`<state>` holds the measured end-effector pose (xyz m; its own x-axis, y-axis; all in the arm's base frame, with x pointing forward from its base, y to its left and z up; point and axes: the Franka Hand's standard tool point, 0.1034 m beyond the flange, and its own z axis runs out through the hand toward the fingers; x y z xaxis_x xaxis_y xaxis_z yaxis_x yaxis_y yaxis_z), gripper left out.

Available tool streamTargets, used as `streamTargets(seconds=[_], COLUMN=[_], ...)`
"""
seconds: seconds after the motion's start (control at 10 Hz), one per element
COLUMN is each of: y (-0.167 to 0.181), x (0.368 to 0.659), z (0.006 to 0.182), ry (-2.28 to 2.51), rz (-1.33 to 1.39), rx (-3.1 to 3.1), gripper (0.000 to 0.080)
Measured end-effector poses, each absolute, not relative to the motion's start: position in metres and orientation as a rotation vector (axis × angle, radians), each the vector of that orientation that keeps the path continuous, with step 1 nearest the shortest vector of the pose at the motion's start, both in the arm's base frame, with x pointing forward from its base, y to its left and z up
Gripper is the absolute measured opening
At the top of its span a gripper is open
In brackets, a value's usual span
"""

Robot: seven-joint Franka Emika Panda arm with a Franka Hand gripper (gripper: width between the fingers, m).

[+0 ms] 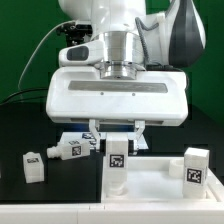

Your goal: Assemble square table

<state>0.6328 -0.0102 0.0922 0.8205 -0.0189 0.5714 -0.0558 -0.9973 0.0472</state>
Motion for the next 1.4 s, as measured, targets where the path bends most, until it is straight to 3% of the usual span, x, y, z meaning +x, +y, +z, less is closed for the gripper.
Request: streamTargets(seconds=[1.4], y=[0.001], x=[0.619], z=[0.079], ry=[-0.043], rz=[0.900], rx=[2.942], gripper=[0.0285])
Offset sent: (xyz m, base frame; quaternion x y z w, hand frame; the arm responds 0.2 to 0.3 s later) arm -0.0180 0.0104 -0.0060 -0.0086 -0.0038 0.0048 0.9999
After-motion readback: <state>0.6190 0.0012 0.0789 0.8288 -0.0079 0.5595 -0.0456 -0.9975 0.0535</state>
